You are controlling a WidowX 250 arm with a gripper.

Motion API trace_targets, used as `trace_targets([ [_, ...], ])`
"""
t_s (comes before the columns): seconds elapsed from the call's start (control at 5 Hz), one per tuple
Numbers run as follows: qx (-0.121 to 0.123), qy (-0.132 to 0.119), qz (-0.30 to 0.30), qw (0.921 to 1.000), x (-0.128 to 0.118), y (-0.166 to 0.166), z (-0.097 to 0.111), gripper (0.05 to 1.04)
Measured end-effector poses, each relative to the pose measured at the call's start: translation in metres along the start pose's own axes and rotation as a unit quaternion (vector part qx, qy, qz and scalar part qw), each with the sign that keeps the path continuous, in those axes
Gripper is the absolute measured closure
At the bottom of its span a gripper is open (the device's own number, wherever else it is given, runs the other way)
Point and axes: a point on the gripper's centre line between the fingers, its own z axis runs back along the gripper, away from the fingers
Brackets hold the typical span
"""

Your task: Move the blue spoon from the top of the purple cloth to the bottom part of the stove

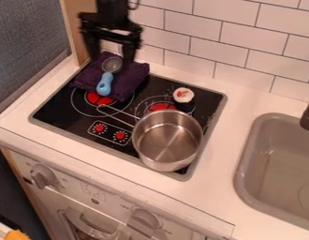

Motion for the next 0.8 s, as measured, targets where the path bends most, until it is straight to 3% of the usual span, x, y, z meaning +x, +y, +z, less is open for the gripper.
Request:
trace_targets([
  [0.2, 0.035, 0.037, 0.04, 0.9979, -0.006, 0.016, -0.031, 0.082],
  [0.4, 0.05, 0.068, 0.045, 0.9954, -0.007, 0.012, -0.047, 0.082],
  [0.6, 0.023, 0.076, 0.062, 0.9949, -0.004, 0.005, -0.06, 0.082],
  [0.8, 0.031, 0.076, 0.073, 0.9939, -0.003, 0.01, -0.058, 0.133],
])
